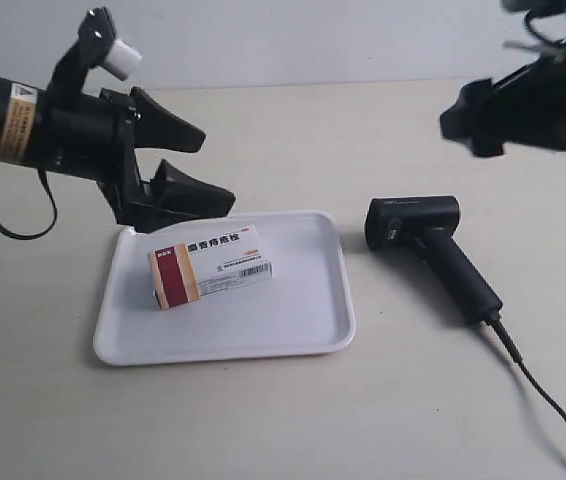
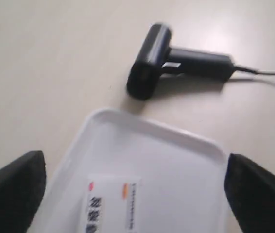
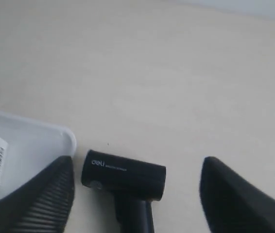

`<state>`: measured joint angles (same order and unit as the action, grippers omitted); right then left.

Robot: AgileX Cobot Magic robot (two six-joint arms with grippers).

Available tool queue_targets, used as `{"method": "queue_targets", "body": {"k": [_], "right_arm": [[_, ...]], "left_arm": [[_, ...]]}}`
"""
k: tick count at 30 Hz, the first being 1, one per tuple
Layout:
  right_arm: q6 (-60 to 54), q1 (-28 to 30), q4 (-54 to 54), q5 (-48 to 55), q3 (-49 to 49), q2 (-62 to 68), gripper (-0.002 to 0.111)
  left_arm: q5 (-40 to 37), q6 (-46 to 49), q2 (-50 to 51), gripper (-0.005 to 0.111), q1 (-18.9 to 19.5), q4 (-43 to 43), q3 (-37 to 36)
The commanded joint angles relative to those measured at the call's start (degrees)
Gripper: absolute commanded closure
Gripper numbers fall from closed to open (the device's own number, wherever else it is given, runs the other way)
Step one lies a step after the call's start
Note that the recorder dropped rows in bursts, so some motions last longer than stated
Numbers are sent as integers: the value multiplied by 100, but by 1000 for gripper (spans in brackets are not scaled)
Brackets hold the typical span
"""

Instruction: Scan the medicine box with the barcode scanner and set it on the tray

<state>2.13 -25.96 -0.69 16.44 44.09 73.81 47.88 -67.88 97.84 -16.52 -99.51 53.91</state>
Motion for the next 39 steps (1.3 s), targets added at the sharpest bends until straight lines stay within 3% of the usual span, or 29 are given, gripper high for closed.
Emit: {"method": "queue_targets", "body": {"k": [1,5,7,12,20,27,30,32,34,39], "right_arm": [[0,0,-87,326,-81,-1375,68],[0,0,-241,156,-531,-2418,97],[0,0,-360,-204,-964,-2946,108],[0,0,-361,-821,-2075,-4061,108],[0,0,-361,-252,-2449,-4864,108],[0,0,-361,-240,-2449,-4938,108],[0,0,-361,-240,-2449,-4938,108],[0,0,-361,-240,-2449,-4938,108],[0,0,-361,-240,-2449,-4938,108],[0,0,-361,-240,-2449,-4938,108]], "left_arm": [[639,-192,-871,48,3,-43,-325],[451,-332,-1594,105,3,-43,-703],[98,-524,-1972,105,3,-43,-970],[-701,-788,-2962,104,3,279,-1913],[-2240,-730,-4968,104,3,1769,-3626],[-2508,-730,-6610,104,3,1720,-4456],[-2960,-592,-6957,104,3,1078,-4462],[-3756,-606,-7338,104,171,1399,-4619],[-4289,-617,-8192,104,731,1680,-4977],[-4422,-628,-9026,104,1273,1669,-5336]]}}
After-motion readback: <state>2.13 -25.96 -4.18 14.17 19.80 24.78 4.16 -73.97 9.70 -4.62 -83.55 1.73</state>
